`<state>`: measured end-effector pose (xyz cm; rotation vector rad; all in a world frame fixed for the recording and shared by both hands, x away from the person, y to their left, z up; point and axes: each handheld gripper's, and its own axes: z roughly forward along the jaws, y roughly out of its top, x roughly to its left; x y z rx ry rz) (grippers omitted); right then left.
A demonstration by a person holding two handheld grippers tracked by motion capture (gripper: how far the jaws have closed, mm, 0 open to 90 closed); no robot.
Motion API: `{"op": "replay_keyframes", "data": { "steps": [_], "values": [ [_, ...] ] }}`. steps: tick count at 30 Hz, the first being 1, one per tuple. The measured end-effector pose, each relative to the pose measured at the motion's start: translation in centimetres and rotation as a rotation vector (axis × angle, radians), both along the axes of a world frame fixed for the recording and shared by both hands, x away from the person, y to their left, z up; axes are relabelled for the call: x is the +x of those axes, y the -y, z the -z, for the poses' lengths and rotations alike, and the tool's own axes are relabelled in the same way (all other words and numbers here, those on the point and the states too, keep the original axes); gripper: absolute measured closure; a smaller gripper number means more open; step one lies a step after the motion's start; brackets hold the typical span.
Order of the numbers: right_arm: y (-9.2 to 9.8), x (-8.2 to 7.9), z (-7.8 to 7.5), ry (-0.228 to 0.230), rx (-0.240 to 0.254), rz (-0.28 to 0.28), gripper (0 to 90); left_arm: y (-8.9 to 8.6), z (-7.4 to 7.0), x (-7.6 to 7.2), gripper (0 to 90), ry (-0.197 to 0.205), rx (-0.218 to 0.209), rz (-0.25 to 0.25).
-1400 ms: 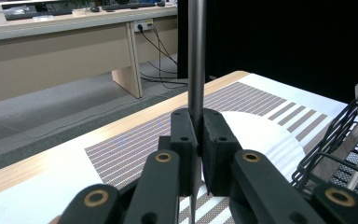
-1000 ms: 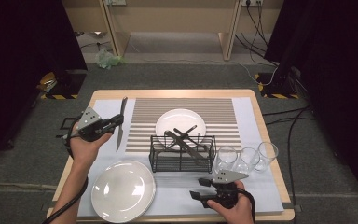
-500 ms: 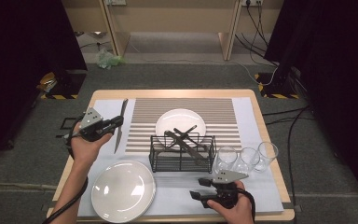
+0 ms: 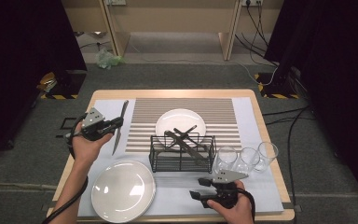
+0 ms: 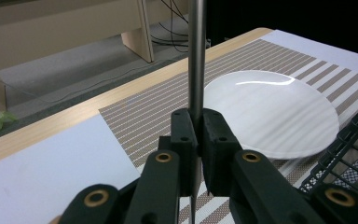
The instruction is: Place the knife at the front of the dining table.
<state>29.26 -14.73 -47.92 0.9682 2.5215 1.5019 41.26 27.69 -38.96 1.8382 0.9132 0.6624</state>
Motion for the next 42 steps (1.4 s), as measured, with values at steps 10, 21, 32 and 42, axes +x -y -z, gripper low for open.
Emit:
{"op": "replay_keyframes", "data": {
  "steps": [10,21,32,42],
  "values": [
    [0.0,0.0,0.0,-0.002,0.000,-0.001,39.5,0.1,0.2,0.3,83.6,-0.028,0.012,-0.007],
    [-0.1,0.0,0.0,0.001,-0.001,-0.003,39.5,0.3,0.2,0.8,83.7,-0.080,0.038,-0.014],
    [0.0,0.0,0.0,-0.003,0.000,-0.001,39.5,0.5,0.7,1.4,83.6,-0.124,0.061,-0.007],
    [-0.1,0.0,0.0,-0.003,0.000,-0.002,39.5,0.6,1.4,2.1,83.6,-0.142,0.054,-0.006]
  ]
}}
